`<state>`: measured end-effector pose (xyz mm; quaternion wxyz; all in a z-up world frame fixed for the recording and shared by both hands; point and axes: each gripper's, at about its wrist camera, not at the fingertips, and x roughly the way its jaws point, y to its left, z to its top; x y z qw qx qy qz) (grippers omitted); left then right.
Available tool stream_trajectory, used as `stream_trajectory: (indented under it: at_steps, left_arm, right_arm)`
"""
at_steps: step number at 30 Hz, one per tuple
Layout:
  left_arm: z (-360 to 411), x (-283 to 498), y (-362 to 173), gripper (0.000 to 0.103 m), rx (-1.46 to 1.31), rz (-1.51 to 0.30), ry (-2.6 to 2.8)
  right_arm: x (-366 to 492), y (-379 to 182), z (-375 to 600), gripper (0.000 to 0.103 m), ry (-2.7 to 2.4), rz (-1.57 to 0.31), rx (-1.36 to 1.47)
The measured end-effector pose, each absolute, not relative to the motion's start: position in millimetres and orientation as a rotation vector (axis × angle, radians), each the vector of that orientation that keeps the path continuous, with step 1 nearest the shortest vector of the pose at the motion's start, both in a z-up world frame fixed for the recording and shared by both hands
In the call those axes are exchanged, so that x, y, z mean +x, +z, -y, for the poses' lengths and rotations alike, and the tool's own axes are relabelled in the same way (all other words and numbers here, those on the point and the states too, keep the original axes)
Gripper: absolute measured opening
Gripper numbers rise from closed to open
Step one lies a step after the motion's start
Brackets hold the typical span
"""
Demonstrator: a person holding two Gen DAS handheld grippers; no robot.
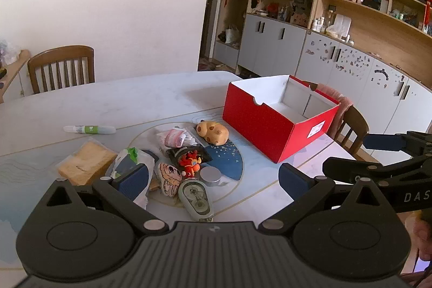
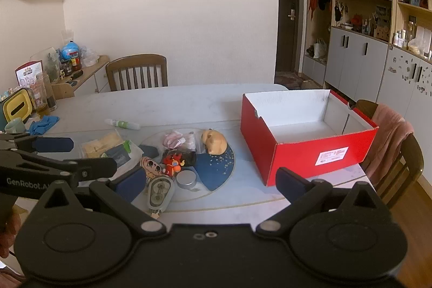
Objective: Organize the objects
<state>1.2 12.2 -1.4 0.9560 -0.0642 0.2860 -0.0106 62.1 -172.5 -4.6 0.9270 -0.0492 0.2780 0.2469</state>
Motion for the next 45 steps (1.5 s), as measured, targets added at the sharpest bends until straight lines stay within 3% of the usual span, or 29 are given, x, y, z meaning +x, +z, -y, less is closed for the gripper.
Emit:
stream_trajectory:
  at_steps: [32, 45]
  left_arm:
    - [-24, 8, -4, 0.103, -0.162, -0.571, -0.029]
    - [-44, 24, -17, 0.103, -0.172, -0.605, 0.018]
  right_arm:
    - [72, -1, 163, 0.102, 0.555, -0.562, -0.108]
    - [101, -19, 149, 0.1, 0.585, -0.64, -0.114]
